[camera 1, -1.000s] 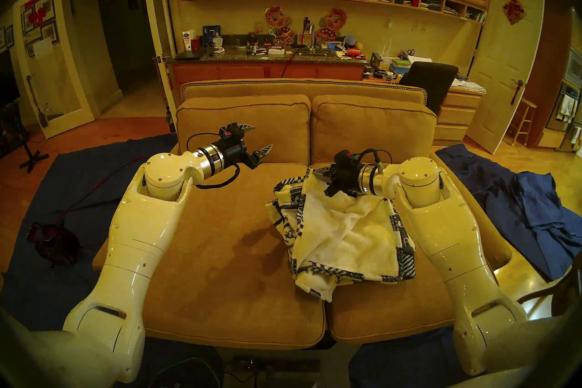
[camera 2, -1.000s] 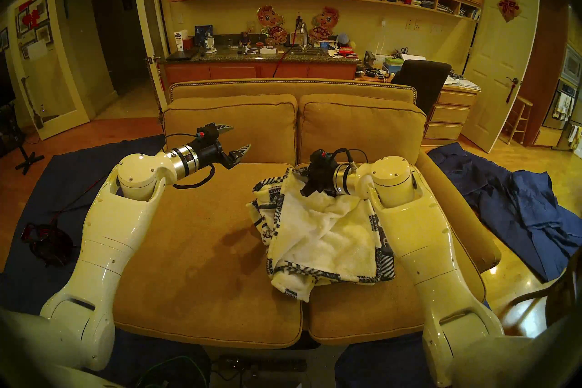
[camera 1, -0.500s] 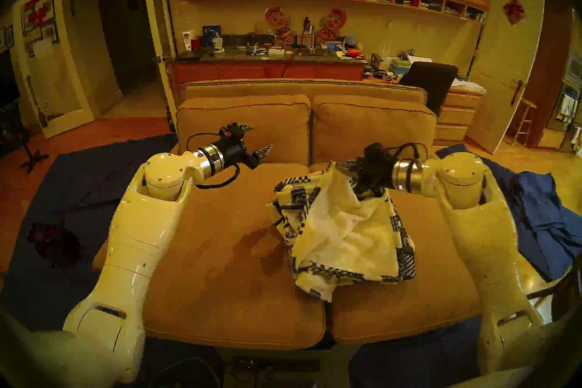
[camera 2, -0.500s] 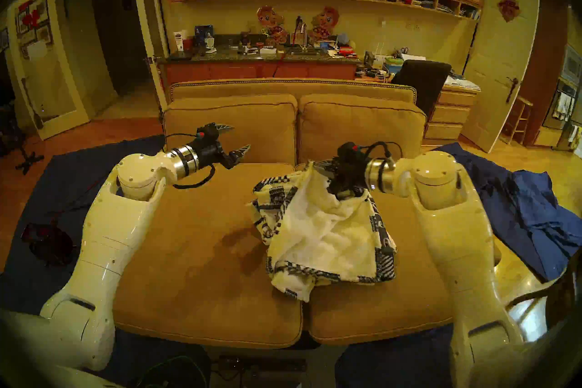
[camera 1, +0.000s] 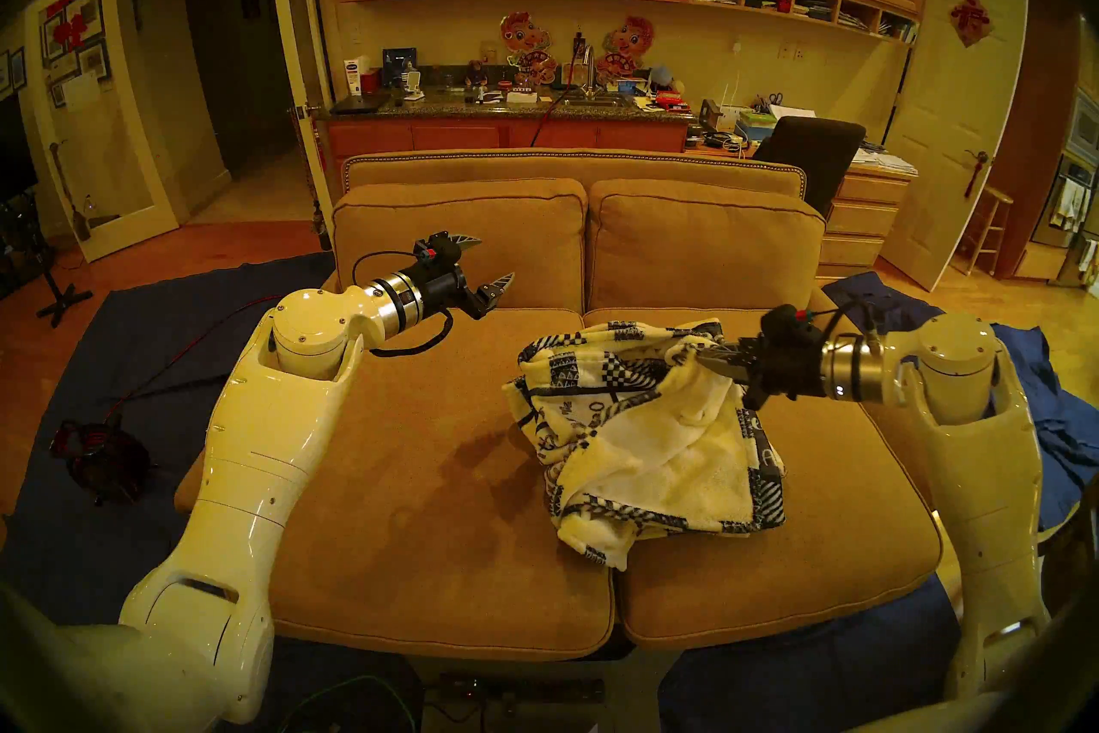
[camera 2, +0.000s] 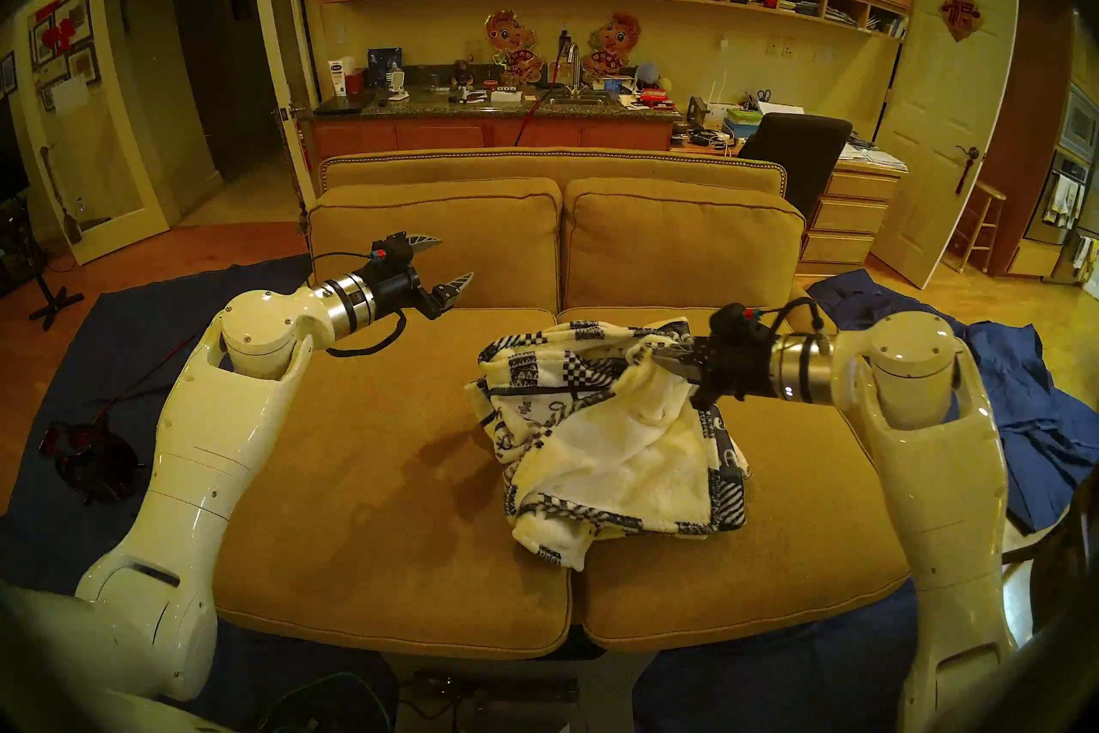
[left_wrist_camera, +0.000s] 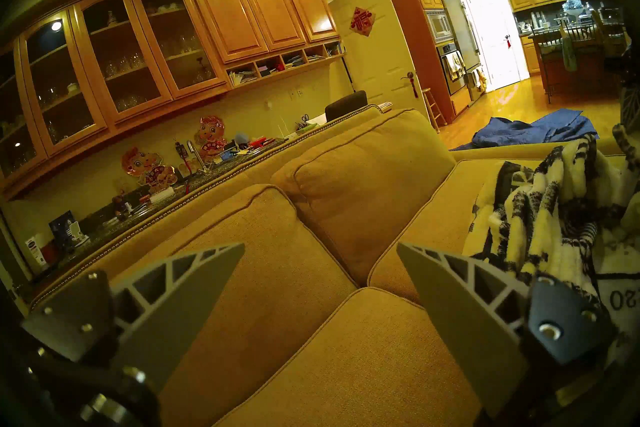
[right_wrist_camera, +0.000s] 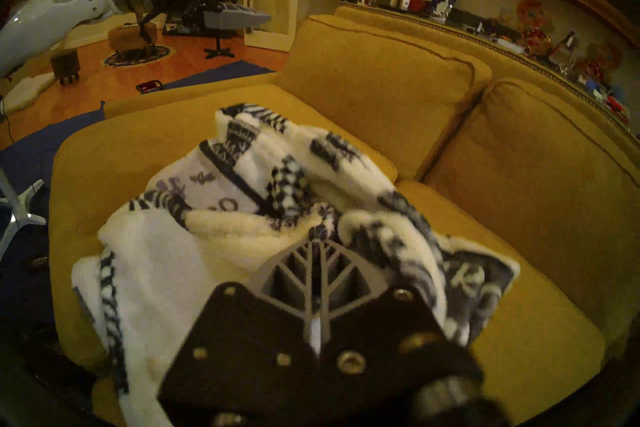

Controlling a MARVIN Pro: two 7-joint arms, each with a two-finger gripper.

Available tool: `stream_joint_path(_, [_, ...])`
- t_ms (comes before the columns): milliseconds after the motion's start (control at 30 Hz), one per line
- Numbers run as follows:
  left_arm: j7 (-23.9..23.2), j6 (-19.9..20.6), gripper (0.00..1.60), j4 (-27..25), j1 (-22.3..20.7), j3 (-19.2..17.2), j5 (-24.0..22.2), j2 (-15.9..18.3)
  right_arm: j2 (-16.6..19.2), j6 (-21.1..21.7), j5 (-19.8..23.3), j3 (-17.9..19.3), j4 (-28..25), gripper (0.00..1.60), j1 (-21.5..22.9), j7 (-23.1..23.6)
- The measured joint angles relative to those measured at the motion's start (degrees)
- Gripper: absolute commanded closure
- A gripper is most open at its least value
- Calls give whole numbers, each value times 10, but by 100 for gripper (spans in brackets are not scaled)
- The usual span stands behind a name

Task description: Fold the blanket in half twice

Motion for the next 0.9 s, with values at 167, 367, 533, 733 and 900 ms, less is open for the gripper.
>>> stream_joint_path(167, [0, 0, 0, 0, 0, 0, 0, 0, -2, 9, -6, 49, -3, 160, -38, 26])
stream_joint_path(367, [0, 0, 0, 0, 0, 0, 0, 0, -17, 14, -24, 96, -7, 160, -75, 49])
stream_joint_path(533, [0, 0, 0, 0, 0, 0, 0, 0, -43, 14, -49, 145, -20, 160, -115, 75])
stream_joint_path(733, [0, 0, 0, 0, 0, 0, 0, 0, -84, -2, -76, 195, -57, 121, -162, 95])
stream_joint_path(900, [0, 0, 0, 0, 0, 0, 0, 0, -120, -20, -94, 226, -97, 87, -198, 112])
